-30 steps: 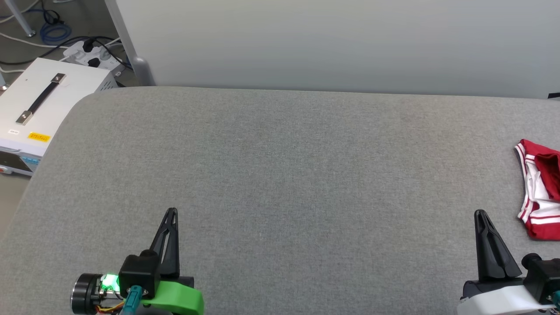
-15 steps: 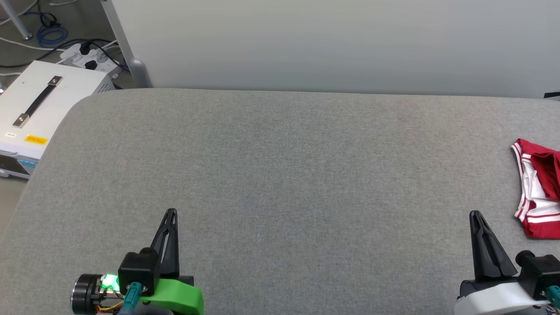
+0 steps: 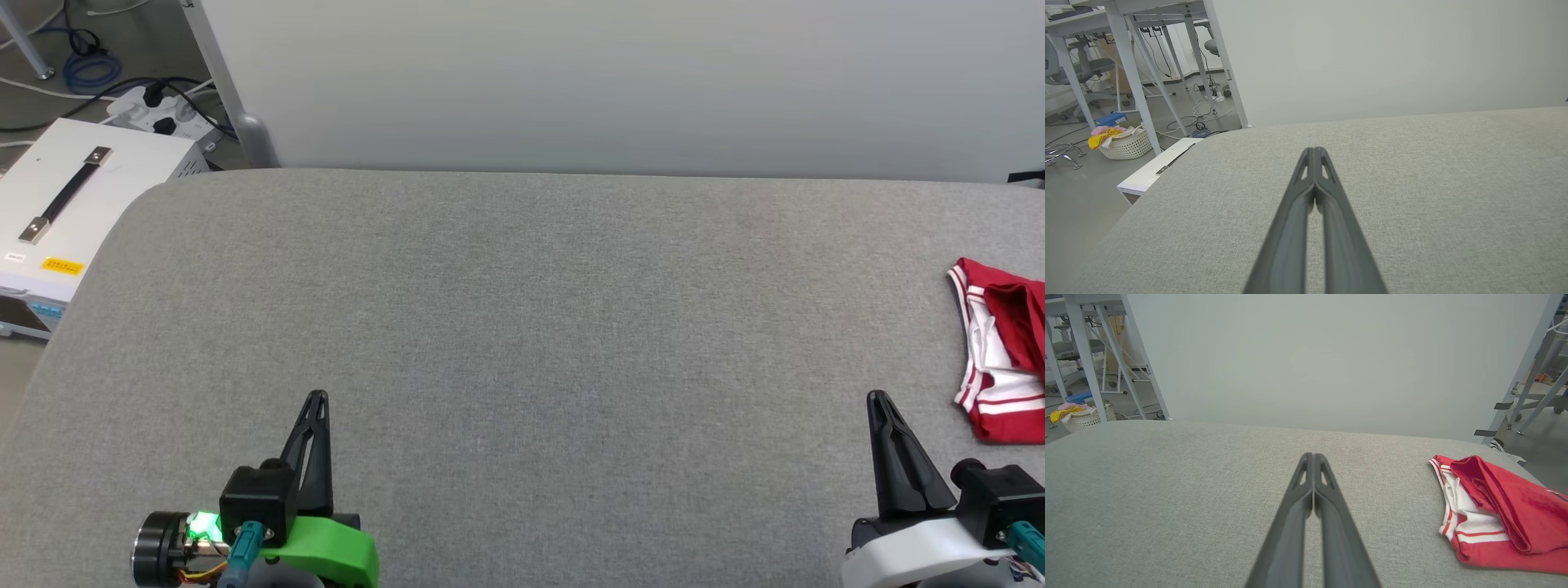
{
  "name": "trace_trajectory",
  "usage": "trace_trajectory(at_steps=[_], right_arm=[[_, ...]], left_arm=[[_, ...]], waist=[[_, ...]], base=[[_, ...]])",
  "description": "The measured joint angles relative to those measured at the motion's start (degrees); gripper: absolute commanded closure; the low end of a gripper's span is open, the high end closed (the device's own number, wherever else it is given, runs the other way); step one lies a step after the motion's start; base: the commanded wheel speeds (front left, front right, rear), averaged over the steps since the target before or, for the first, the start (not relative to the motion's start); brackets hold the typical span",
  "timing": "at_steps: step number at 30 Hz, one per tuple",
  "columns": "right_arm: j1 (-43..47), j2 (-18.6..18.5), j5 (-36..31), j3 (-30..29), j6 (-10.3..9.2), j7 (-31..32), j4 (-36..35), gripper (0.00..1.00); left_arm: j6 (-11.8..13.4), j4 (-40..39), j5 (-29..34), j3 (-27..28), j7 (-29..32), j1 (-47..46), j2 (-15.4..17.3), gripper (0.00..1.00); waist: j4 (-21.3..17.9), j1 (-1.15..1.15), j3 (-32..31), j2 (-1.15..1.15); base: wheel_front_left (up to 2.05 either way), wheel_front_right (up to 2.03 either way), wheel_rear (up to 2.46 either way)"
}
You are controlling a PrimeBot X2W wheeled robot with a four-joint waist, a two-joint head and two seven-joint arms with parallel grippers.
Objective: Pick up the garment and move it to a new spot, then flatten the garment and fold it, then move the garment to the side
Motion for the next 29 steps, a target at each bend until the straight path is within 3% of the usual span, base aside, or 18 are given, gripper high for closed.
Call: trace_trajectory(at_steps=[29], right_arm=[[-1.81,0.14,-1.38,0.98,0.00,3.13,1.13,1.00]], left_arm=[[-0.75,-0.02,0.59,1.76,3.45,-0.85,-1.27,1.00]], waist=[[-0.98,0.00,-0.40,0.00]], base=[[0.00,0.00,0.00]])
